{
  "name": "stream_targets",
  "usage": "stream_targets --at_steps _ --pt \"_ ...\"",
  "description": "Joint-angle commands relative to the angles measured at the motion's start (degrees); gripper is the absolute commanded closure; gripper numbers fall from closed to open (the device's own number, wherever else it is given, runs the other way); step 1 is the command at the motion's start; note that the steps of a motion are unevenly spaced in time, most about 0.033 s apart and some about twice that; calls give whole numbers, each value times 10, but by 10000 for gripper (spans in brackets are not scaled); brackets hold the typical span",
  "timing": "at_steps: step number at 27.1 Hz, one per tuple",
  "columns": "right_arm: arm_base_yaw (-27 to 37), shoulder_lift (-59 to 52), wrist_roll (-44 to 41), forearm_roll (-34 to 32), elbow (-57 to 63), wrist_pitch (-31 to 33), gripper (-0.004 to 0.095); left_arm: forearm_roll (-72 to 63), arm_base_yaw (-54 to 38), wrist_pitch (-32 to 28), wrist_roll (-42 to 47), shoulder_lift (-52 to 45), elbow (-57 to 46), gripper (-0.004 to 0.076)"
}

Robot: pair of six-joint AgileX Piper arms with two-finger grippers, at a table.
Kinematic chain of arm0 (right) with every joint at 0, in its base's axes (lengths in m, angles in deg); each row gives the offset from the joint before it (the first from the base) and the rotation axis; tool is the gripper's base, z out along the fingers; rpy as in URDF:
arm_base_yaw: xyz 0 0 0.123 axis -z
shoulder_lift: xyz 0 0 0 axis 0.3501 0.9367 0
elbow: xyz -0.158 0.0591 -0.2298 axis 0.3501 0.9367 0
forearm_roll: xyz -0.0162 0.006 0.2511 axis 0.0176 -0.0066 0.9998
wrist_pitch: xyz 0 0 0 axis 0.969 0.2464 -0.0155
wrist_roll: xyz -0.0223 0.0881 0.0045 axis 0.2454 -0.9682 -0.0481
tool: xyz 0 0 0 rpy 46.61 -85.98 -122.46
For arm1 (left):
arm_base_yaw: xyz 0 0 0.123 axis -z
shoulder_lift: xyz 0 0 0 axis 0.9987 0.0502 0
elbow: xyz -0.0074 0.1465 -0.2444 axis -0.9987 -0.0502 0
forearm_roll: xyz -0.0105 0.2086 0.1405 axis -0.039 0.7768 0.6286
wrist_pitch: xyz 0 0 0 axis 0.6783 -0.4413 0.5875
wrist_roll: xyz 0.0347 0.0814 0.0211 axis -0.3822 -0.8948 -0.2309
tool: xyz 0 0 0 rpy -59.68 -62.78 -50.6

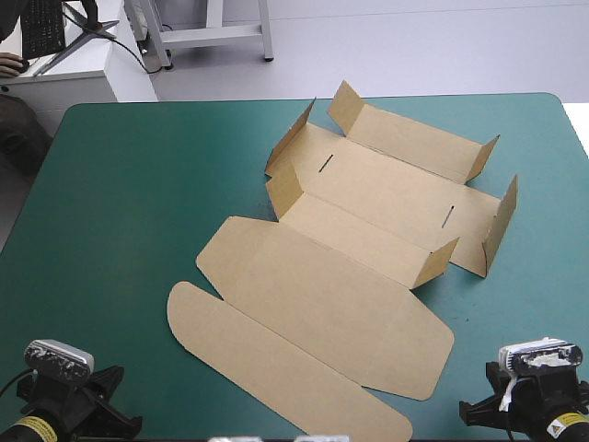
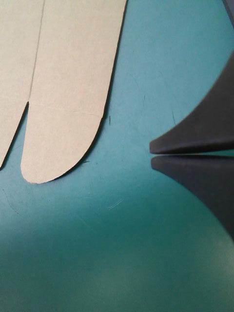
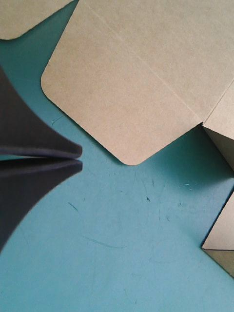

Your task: Fold the box

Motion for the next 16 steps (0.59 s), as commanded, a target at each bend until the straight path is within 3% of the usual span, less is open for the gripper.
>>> stream_targets --at_steps 1,16 --pt "-1 9 1 11 -13 -26 928 0 1 -36 2 8 14 734" --pt "-1 16 -10 11 -29 -1 928 0 1 -36 2 8 14 734"
